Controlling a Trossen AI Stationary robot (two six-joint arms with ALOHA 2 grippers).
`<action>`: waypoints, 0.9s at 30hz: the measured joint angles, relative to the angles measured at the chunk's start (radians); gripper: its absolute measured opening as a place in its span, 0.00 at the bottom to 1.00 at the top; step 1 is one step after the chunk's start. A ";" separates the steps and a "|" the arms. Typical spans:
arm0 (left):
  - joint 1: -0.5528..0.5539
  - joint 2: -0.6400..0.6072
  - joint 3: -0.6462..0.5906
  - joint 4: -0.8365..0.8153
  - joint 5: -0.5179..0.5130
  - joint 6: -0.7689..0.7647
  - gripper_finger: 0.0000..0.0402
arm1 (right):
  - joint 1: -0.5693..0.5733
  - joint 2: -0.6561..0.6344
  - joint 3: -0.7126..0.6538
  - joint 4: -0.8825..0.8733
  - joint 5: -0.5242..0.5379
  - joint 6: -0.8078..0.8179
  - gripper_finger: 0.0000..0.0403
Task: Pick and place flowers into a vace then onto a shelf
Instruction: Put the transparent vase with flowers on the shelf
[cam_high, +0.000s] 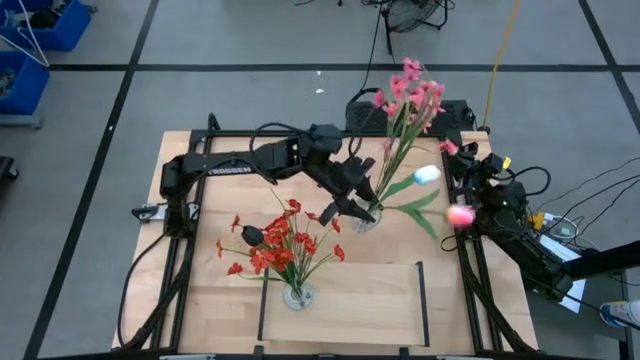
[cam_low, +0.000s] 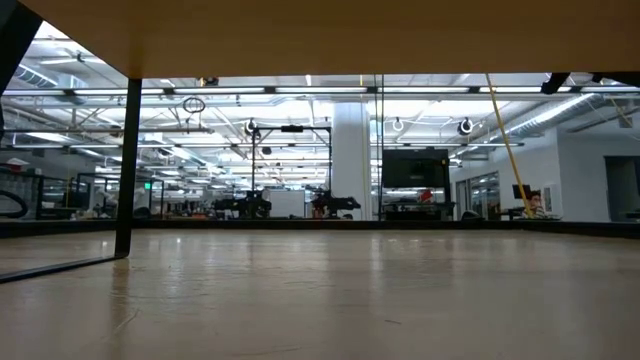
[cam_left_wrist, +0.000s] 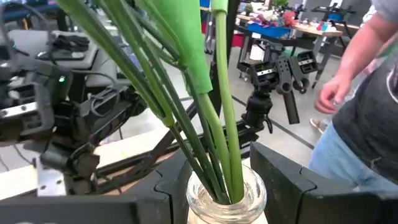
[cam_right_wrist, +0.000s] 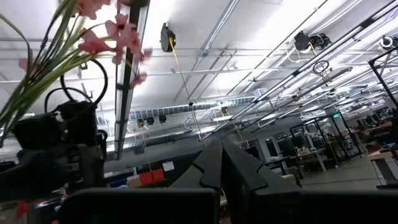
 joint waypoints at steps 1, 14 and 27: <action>-0.006 0.001 -0.009 0.013 -0.001 0.001 0.37 | 0.000 0.000 0.000 0.000 0.000 0.000 0.00; -0.083 0.010 -0.261 0.393 0.102 0.026 0.37 | 0.000 0.000 0.000 -0.011 0.000 0.000 0.00; -0.176 0.010 -0.369 0.473 0.232 0.124 0.37 | 0.000 0.000 0.000 -0.015 0.000 0.000 0.00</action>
